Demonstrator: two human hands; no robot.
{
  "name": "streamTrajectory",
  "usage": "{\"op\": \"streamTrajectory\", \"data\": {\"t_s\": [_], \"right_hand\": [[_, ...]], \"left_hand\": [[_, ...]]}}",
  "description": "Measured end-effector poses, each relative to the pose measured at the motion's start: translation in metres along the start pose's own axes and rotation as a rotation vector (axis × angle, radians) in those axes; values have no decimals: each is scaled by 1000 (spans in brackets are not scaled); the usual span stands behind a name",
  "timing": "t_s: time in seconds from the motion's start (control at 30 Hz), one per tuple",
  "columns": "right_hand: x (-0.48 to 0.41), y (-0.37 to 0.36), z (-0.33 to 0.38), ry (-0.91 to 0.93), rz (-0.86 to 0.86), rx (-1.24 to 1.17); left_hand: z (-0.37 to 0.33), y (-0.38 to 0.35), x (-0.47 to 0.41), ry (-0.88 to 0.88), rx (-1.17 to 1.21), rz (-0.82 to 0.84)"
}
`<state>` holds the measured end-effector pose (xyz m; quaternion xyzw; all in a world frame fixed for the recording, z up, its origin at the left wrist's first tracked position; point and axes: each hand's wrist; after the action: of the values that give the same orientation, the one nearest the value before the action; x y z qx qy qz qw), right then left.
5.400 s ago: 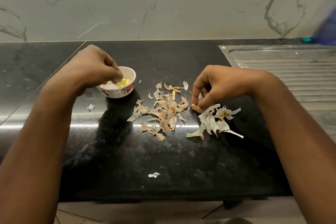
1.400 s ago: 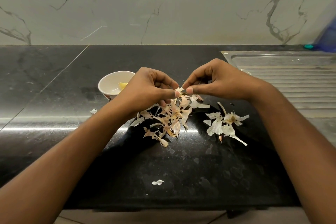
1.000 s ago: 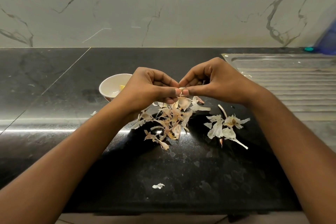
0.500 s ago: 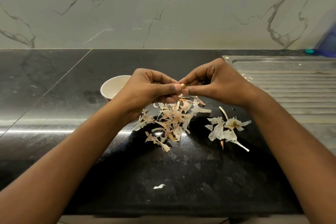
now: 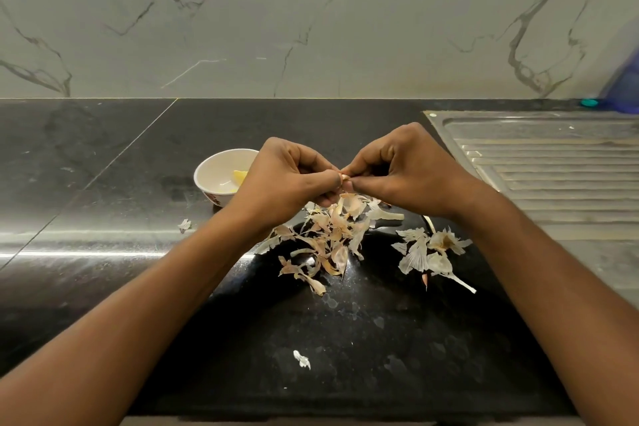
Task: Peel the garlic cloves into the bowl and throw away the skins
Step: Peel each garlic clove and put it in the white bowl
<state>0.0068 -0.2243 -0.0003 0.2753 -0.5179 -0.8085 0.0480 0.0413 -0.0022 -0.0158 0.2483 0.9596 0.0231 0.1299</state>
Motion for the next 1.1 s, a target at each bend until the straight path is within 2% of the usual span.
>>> {"op": "streamTrajectory", "data": {"t_s": [0.37, 0.67, 1.1], "right_hand": [[-1, 0, 2, -1, -44, -83], [0, 2, -2, -53, -33, -97], [0, 2, -4, -28, 6, -81]], "left_hand": [[1, -1, 0, -119, -54, -55], [-2, 0, 0, 3, 99, -23], [-6, 3, 1, -5, 52, 21]]}}
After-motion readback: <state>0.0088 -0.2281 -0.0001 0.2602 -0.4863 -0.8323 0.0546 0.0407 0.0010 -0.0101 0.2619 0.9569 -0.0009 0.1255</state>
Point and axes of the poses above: each hand's wrist, its own x-axis away from the middle knuckle, its own y-axis out of the back of the hand, z = x × y, and after that the axes turned 12 degrees about x, right-handed
